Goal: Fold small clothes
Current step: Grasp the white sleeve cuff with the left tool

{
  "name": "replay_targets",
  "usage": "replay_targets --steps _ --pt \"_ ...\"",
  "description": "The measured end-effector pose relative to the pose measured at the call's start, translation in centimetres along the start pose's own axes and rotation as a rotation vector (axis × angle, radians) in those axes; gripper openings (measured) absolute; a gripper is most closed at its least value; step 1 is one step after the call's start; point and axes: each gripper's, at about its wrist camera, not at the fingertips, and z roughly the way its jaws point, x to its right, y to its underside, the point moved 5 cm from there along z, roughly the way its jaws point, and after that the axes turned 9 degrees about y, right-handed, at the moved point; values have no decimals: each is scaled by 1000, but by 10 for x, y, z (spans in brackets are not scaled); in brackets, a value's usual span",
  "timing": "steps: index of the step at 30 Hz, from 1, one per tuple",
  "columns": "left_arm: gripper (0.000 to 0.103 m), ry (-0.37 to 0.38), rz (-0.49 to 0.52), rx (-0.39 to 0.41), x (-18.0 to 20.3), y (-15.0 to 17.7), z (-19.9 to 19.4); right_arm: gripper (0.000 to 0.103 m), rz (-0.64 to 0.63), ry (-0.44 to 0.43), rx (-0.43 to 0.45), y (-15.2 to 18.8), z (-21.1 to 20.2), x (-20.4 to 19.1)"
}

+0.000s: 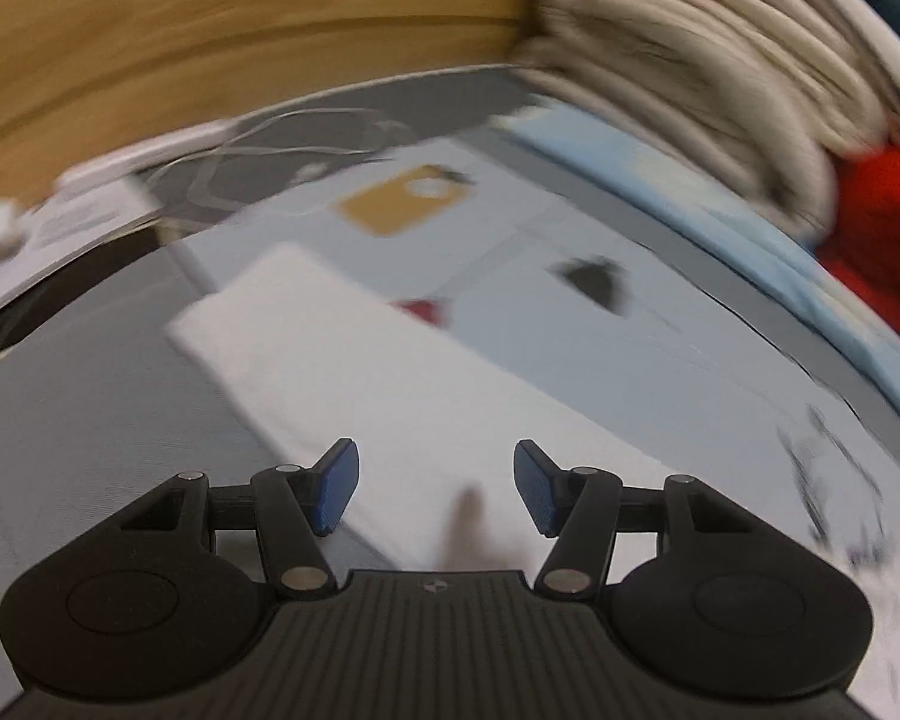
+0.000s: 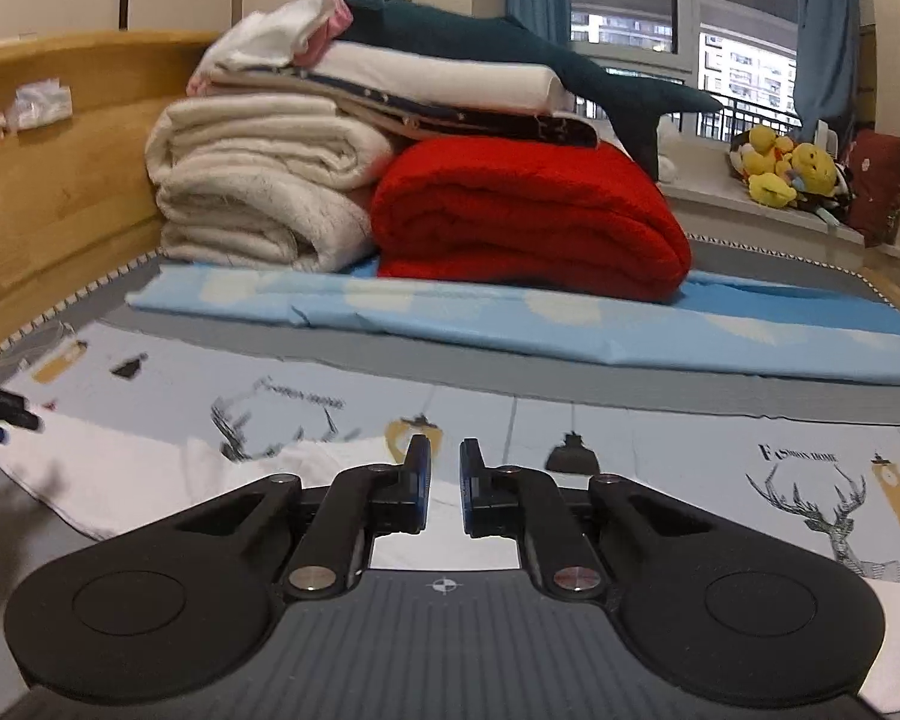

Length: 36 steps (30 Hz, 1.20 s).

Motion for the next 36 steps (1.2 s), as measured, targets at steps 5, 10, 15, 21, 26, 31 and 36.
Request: replay_targets --steps 5,10,15,21,26,31,36 --pt "62 -40 -126 -49 -45 -11 23 10 15 5 -111 11 17 4" --pt "5 -65 -178 -85 -54 -2 31 10 7 -8 -242 29 33 -2" --pt "3 -41 -83 26 -10 -6 -10 10 10 -15 -287 39 30 2" --pt "3 225 -20 87 81 22 -78 10 69 -5 -309 46 9 15" --pt "3 334 -7 6 123 81 -103 10 130 -10 -314 58 -13 16" --pt "3 406 53 -46 154 124 -119 10 161 -21 -319 70 -32 13" --pt "3 403 33 -40 170 130 -117 10 201 -12 -334 81 -35 21"
